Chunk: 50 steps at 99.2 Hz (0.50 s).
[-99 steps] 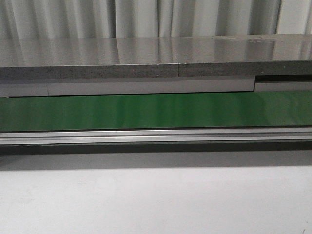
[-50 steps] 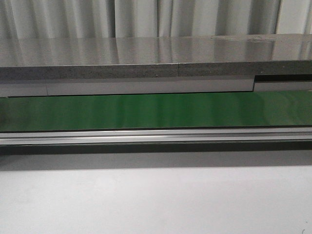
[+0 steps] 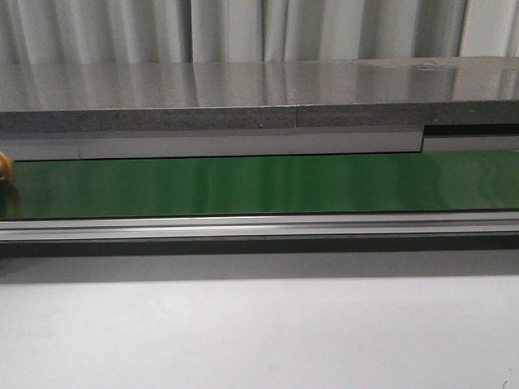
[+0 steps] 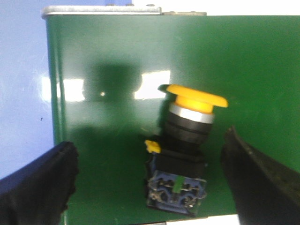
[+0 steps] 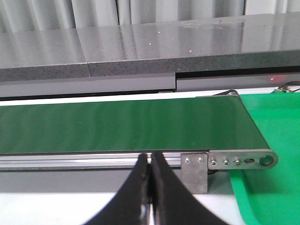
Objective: Move button from left to right
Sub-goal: 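Lift the button with the left gripper and lower it onto the belt, then open the left gripper and raise it away from the button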
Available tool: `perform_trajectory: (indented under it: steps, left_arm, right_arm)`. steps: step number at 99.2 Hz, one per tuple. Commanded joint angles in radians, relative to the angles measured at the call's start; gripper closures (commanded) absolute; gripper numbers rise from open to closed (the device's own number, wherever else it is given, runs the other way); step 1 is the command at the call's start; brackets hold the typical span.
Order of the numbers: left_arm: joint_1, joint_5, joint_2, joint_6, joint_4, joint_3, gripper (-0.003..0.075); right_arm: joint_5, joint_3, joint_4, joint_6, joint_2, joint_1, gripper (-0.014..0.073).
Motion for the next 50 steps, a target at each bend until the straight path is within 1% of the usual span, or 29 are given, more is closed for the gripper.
perform_trajectory:
  steps: [1, 20, 21, 29, 38, 50]
  left_arm:
    - [-0.005, -0.013, -0.052, 0.003, -0.038, -0.033, 0.0073]
    - [-0.005, -0.022, -0.087, 0.014, -0.061, -0.033, 0.0073]
    - [-0.005, -0.040, -0.127, 0.032, -0.077, -0.033, 0.0076]
    - [-0.005, -0.058, -0.168, 0.043, -0.106, -0.026, 0.0082]
    - [-0.005, -0.106, -0.237, 0.067, -0.138, 0.011, 0.0083]
    - [-0.010, -0.218, -0.356, 0.086, -0.145, 0.109, 0.0083]
  right_arm:
    - [-0.079, -0.015, -0.010, 0.000, -0.021, 0.001, 0.0662]
    - [-0.079, -0.015, -0.010, 0.000, -0.021, 0.001, 0.0662]
    - [-0.079, -0.015, -0.010, 0.000, -0.021, 0.001, 0.0662]
    - [-0.079, -0.015, -0.010, 0.000, -0.021, 0.001, 0.0662]
    - [-0.079, -0.015, -0.010, 0.000, -0.021, 0.001, 0.0662]
    - [-0.079, -0.015, -0.010, 0.000, -0.021, 0.001, 0.0662]
